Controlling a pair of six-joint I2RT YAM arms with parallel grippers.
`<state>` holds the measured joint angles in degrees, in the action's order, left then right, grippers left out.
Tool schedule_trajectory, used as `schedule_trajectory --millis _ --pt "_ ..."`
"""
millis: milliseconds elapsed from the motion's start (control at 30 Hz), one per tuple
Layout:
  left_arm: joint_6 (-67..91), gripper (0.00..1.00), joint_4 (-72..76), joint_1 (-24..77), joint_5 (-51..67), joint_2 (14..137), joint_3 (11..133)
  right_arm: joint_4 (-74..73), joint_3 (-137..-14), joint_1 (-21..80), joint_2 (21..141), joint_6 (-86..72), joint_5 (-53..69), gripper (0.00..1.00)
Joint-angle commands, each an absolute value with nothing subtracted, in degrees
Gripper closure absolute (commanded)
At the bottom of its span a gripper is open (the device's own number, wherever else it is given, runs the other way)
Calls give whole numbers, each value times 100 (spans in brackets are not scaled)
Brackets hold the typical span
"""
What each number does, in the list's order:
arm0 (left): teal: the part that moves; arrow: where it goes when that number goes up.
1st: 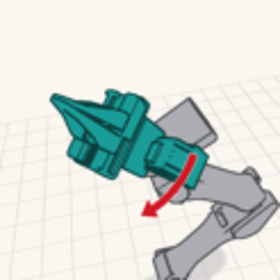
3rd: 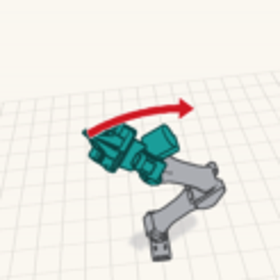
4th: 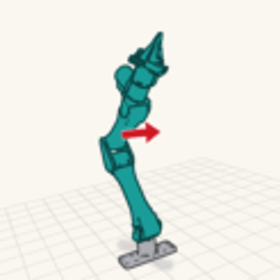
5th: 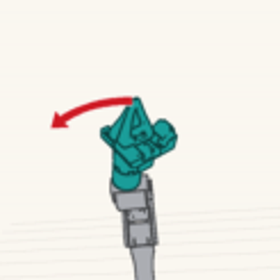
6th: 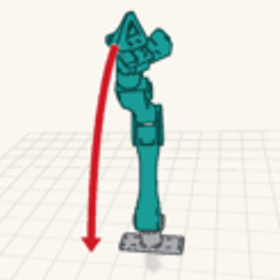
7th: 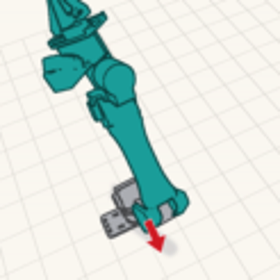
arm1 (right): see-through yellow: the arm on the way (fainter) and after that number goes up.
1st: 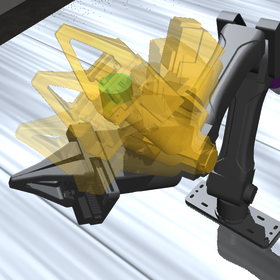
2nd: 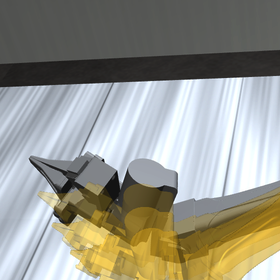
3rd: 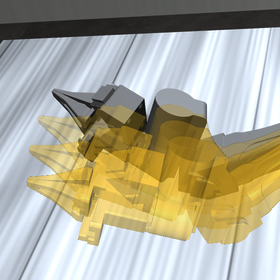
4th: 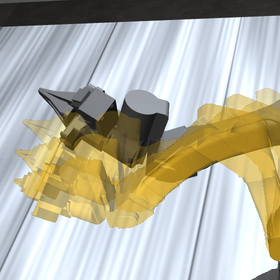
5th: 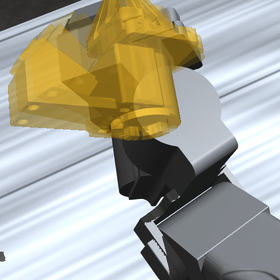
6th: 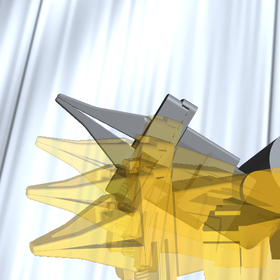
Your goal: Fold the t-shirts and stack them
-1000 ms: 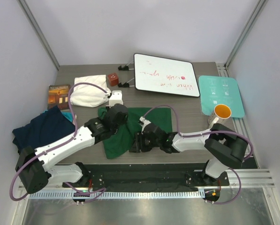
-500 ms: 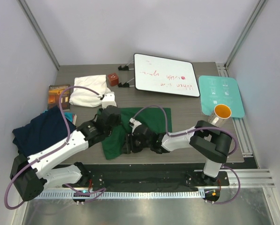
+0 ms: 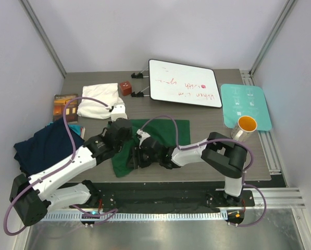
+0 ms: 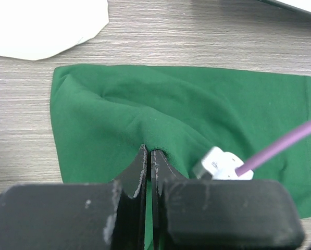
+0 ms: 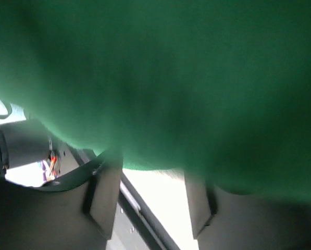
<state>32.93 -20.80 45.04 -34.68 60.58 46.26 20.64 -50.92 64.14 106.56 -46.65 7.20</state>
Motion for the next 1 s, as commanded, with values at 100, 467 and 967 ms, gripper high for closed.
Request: schedule_trajectory --millis 100,467,967 --pt "3270 100 -2171 4377 -3603 5731 4553 1608 -5406 6460 11127 -4447 492 98" --pt "3322 100 -2469 4271 -3876 5344 4517 36 -5177 6434 8967 -3649 -1133 99" --pt "3691 56 -3058 4245 -3805 4947 4982 -2223 -6811 6135 6645 -2453 -1995 99"
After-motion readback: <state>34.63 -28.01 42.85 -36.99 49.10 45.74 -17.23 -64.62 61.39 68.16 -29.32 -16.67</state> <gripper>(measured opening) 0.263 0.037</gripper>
